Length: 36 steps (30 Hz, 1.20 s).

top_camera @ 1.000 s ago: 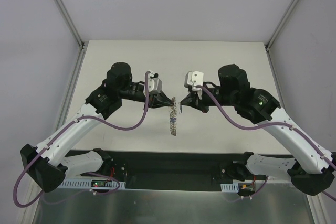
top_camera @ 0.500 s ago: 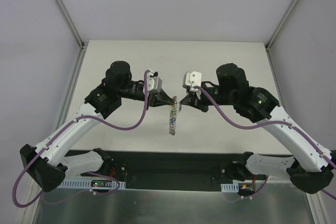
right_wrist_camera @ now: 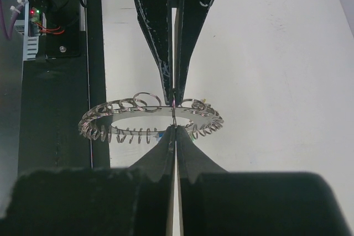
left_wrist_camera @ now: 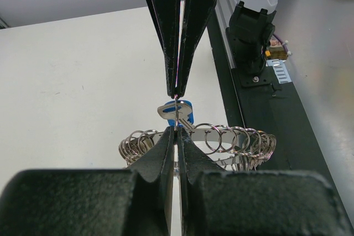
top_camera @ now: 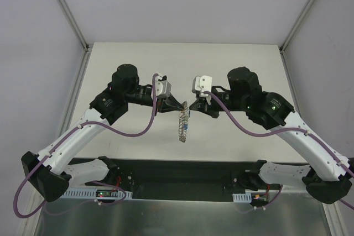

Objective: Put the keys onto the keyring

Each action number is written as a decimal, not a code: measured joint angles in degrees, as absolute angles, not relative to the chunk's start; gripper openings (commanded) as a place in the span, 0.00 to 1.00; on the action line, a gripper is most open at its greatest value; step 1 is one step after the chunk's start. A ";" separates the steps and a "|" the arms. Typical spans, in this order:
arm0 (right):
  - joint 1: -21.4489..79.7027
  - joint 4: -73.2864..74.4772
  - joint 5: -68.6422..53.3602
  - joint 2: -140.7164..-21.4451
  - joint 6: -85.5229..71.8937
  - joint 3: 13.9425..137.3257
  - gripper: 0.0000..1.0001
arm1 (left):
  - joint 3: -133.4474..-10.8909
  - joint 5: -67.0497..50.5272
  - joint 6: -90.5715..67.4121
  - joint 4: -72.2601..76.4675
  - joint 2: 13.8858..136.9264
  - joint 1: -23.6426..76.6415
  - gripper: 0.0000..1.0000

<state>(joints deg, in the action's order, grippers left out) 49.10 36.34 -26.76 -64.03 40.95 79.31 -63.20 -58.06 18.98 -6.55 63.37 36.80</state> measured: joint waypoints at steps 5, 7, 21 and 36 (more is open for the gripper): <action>49.23 35.77 -26.44 -63.92 40.93 79.31 0.01 | -63.20 -58.06 18.96 -6.55 63.40 36.80 0.00; 49.23 35.70 -26.24 -63.81 40.93 79.29 0.01 | -63.20 -58.08 18.96 -6.55 63.44 36.80 0.00; 49.28 35.33 -25.80 -63.75 40.95 79.29 0.01 | -63.20 -58.08 18.96 -6.55 63.75 36.80 0.00; 49.28 35.38 -25.74 -63.68 40.95 78.85 0.01 | -63.20 -57.78 18.87 -6.55 64.18 36.80 0.00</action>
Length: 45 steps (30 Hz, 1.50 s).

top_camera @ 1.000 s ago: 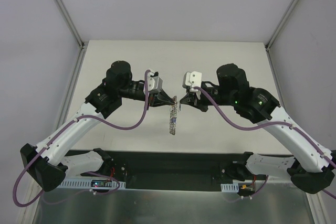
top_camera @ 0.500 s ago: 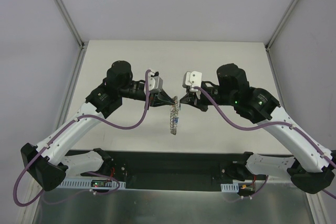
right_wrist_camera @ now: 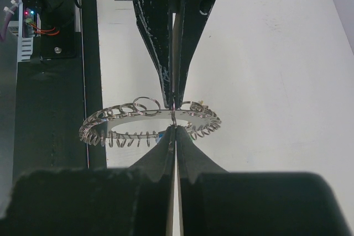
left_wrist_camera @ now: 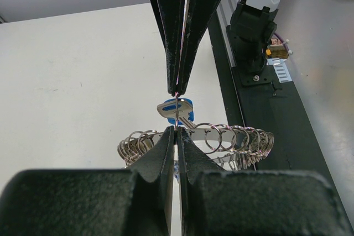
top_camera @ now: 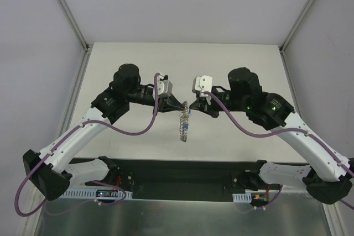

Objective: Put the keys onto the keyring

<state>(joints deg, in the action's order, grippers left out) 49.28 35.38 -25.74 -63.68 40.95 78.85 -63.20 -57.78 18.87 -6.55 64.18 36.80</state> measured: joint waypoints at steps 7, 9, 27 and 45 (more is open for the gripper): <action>49.28 35.38 -25.74 -63.68 40.95 78.85 0.01 | -63.20 -57.74 18.76 -6.55 64.36 36.80 0.00; 49.28 35.38 -25.74 -63.68 40.95 78.85 0.01 | -63.20 -57.56 18.76 -6.55 64.38 36.80 0.00; 49.28 35.33 -24.25 -63.35 40.93 77.12 0.01 | -63.29 -56.82 18.65 -6.55 64.51 36.80 0.00; 49.28 34.81 -23.40 -62.78 40.58 77.01 0.01 | -63.51 -57.01 18.59 -6.52 65.06 36.80 0.00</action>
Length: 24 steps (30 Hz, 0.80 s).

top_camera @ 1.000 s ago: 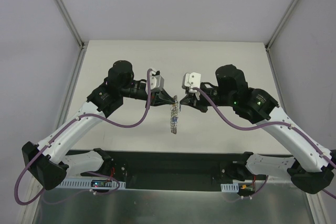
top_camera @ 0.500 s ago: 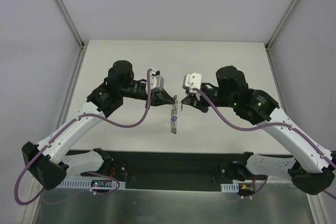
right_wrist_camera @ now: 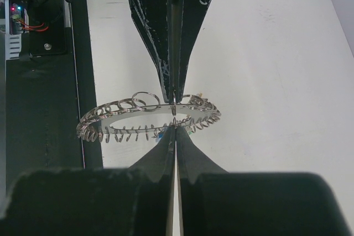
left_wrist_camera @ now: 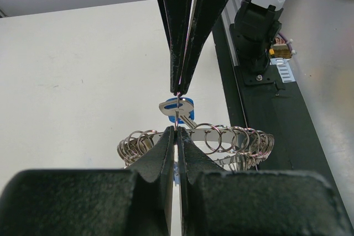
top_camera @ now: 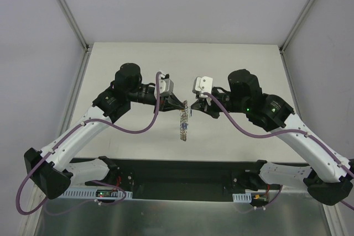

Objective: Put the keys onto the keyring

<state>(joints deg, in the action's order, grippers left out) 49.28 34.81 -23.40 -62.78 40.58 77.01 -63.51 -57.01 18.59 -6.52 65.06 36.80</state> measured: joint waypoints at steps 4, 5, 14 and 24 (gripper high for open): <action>49.28 34.59 -23.44 -62.78 40.56 77.01 0.01 | -63.57 -57.04 18.57 -6.48 65.49 36.82 0.00; 49.28 34.52 -23.46 -62.78 40.56 77.01 0.01 | -63.57 -57.04 18.57 -6.48 65.52 36.82 0.00; 49.28 34.37 -23.59 -62.78 40.56 77.01 0.01 | -63.61 -57.08 18.48 -6.46 65.56 36.82 0.00; 49.28 33.67 -23.40 -62.78 40.56 76.97 0.01 | -63.61 -58.02 18.41 -6.48 65.56 36.82 0.00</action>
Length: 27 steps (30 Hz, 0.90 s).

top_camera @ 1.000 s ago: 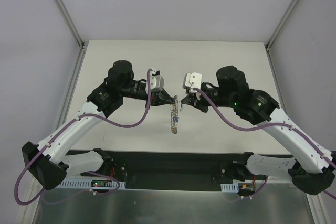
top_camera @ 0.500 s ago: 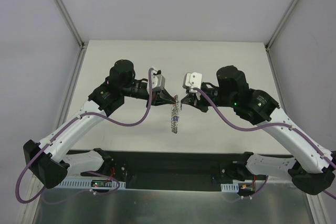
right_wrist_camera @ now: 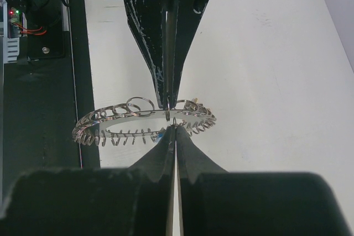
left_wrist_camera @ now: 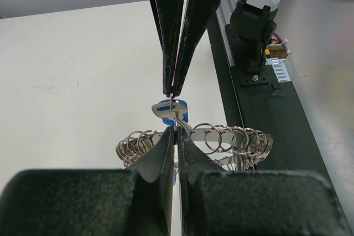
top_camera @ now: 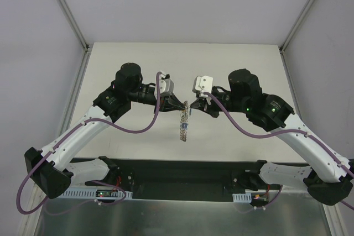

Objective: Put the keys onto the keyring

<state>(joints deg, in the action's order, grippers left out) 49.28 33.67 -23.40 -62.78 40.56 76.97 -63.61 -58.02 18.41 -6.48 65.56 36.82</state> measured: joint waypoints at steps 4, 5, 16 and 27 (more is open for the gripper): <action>49.28 33.67 -23.44 -62.78 40.56 76.97 0.01 | -63.64 -58.04 18.41 -6.48 65.56 36.82 0.00; 49.28 33.67 -23.49 -62.78 40.56 76.97 0.01 | -63.61 -58.04 18.41 -6.48 65.56 36.82 0.00; 49.28 33.71 -23.55 -62.78 40.56 76.90 0.01 | -63.64 -57.98 18.37 -6.46 65.56 36.82 0.00; 49.28 33.85 -23.57 -62.78 40.51 76.44 0.01 | -63.64 -57.93 17.50 -6.33 65.56 36.82 0.00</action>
